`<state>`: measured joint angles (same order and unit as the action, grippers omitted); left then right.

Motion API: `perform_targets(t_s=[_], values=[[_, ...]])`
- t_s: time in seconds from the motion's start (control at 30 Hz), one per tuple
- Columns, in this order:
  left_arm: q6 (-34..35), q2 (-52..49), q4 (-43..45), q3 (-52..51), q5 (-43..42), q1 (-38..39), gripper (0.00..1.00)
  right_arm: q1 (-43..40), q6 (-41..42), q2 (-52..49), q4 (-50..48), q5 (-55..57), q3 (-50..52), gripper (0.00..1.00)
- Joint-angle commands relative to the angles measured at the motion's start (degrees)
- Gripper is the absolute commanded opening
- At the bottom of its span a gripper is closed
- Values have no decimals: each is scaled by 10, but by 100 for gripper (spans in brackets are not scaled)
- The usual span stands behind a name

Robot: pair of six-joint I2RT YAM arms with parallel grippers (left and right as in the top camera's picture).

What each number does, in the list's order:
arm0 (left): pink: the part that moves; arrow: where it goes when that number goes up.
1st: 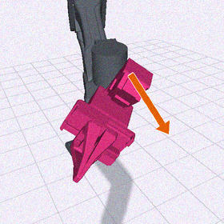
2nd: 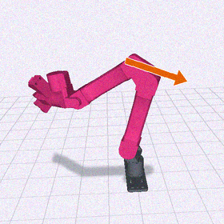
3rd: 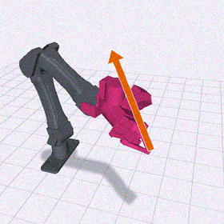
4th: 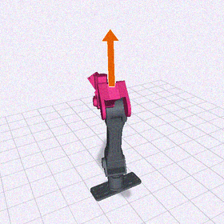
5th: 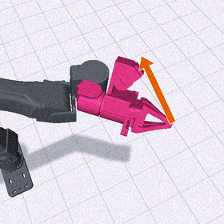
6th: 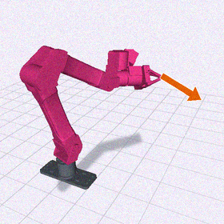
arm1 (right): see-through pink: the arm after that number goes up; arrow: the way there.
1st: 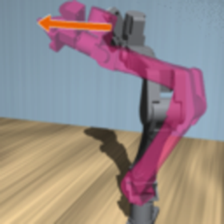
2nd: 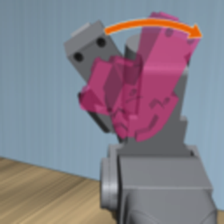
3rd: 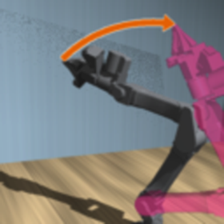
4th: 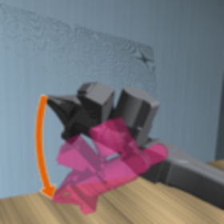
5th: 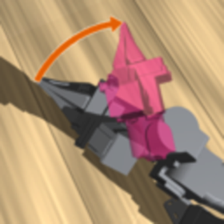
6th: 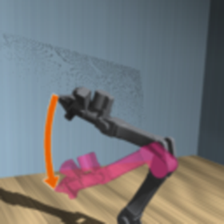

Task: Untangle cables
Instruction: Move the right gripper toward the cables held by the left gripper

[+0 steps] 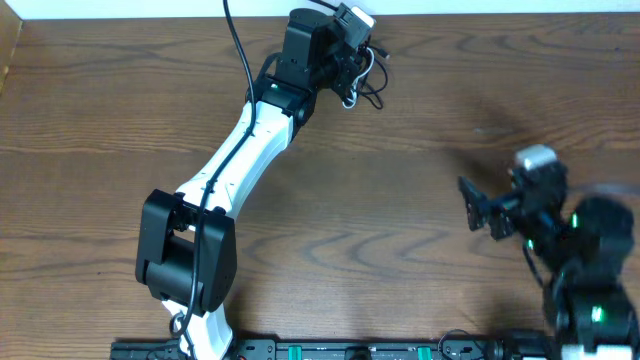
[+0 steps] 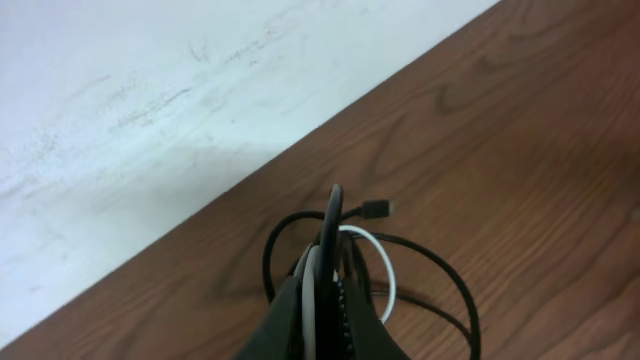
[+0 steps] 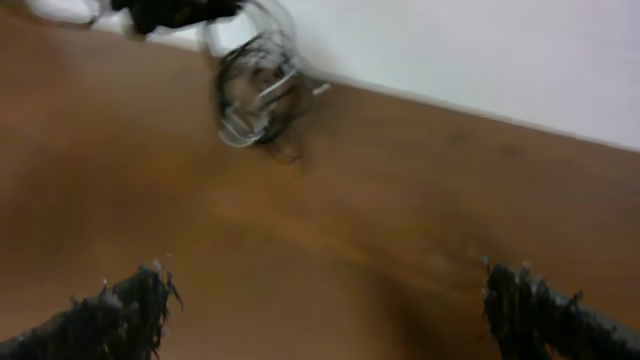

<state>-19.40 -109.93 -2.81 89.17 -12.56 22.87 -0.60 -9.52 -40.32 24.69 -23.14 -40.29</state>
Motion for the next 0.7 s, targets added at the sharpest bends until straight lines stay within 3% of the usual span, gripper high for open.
perform_targets(t_s=[0.0, 0.27, 0.5, 0.67], values=[[59, 19, 3, 7, 1, -3, 7, 4, -85, -102, 36, -149, -80, 99], [112, 19, 3, 7, -14, 0, 8, 31, -161, -304, 142, -227, -209, 99], [121, 19, 0, 7, -56, 1, 8, 63, -157, -389, 65, -234, -220, 99], [130, 19, -14, 7, -65, 5, 7, 66, -156, -408, 9, -342, -220, 99]])
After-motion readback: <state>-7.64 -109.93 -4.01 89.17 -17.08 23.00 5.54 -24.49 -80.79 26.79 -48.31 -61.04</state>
